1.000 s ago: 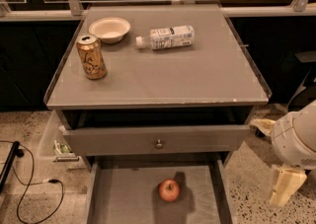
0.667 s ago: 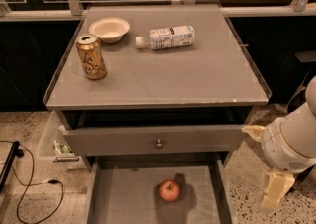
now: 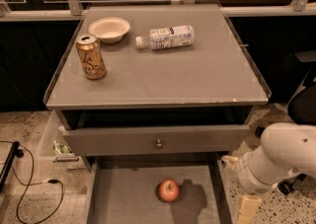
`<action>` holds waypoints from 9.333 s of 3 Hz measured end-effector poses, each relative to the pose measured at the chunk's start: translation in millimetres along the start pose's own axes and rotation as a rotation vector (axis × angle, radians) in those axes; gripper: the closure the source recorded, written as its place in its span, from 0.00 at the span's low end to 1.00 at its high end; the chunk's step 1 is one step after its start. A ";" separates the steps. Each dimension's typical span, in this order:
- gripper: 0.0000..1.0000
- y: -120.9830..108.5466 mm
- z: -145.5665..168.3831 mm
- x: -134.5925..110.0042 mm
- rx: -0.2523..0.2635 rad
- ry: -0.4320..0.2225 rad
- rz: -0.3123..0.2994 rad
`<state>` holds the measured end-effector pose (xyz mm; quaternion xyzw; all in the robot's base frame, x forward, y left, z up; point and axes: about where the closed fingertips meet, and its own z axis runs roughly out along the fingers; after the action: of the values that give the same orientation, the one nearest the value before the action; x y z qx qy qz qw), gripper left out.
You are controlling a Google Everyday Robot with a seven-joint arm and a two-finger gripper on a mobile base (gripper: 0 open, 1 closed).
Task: Pick apple from middle drawer and place on counter
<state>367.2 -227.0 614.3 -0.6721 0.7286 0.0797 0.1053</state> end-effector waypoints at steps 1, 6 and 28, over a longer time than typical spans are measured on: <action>0.00 -6.0 67.6 18.4 -0.014 -0.057 0.017; 0.00 -39.7 208.7 16.4 0.121 -0.372 0.073; 1.00 7.3 4.7 -157.8 0.284 -0.512 -0.311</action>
Offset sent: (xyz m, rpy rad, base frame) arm 0.0078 -0.0027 -0.0514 0.0398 0.0004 -0.0077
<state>371.9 -73.3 650.7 -0.7119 0.5711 0.1266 0.3885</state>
